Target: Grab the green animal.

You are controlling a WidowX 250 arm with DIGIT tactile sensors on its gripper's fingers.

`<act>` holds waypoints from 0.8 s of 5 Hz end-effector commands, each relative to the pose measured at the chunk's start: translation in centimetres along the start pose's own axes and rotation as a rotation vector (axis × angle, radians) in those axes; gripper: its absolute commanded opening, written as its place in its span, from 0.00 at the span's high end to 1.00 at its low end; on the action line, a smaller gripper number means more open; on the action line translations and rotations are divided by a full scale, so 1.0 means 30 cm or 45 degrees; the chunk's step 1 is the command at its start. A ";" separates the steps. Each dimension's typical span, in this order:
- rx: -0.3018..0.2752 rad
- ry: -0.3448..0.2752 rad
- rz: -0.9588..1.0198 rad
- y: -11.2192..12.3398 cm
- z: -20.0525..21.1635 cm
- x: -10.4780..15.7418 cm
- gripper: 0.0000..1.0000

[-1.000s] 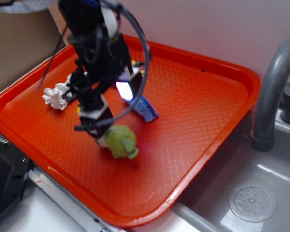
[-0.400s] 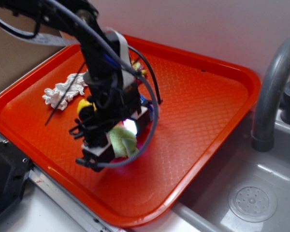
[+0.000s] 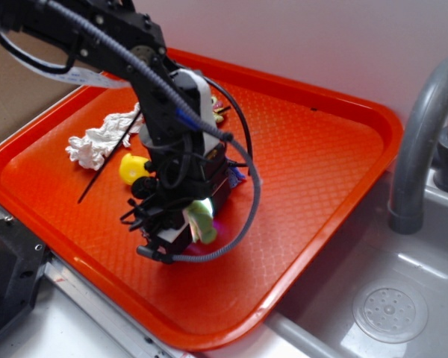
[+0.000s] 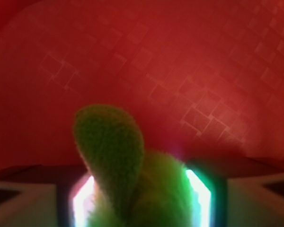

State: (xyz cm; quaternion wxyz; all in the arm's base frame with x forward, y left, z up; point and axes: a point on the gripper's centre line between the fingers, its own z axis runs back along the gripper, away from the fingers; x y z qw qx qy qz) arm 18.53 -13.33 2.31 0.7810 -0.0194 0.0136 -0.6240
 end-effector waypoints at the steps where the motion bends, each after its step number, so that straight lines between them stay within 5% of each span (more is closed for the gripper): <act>1: 0.214 -0.084 0.372 0.000 0.223 -0.065 1.00; 2: 0.273 -0.127 0.689 0.055 0.391 -0.147 1.00; 3: 0.354 -0.136 1.005 0.028 0.540 -0.208 1.00; 4: 0.263 -0.156 1.335 -0.005 0.667 -0.269 1.00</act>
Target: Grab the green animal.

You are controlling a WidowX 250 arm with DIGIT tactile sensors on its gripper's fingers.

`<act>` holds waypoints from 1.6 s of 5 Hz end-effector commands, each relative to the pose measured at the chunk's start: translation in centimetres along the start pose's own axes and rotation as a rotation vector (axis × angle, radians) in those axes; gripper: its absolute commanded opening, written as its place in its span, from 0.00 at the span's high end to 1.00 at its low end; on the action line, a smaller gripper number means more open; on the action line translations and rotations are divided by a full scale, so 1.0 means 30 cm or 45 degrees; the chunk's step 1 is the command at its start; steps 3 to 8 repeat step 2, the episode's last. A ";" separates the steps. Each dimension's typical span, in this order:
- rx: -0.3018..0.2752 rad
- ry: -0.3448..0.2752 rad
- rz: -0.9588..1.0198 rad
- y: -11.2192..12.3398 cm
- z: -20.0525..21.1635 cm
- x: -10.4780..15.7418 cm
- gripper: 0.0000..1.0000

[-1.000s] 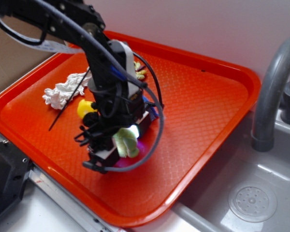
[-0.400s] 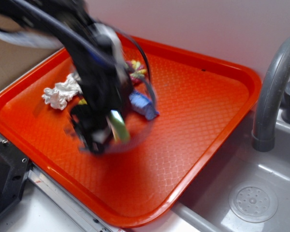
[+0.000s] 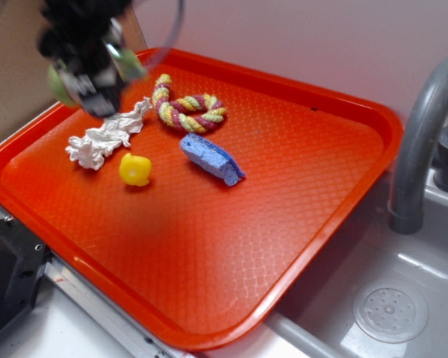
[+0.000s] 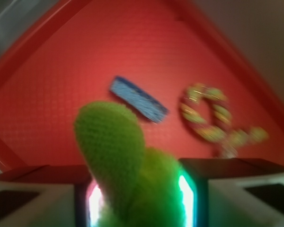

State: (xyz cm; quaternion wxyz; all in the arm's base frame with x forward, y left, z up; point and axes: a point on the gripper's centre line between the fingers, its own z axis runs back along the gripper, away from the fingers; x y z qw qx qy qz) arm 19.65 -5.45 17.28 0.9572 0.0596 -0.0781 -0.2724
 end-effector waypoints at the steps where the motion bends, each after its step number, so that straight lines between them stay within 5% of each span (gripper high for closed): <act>1: -0.052 0.009 0.657 -0.007 0.202 -0.044 1.00; 2: -0.098 0.106 0.849 0.002 0.146 -0.025 1.00; 8: -0.098 0.106 0.849 0.002 0.146 -0.025 1.00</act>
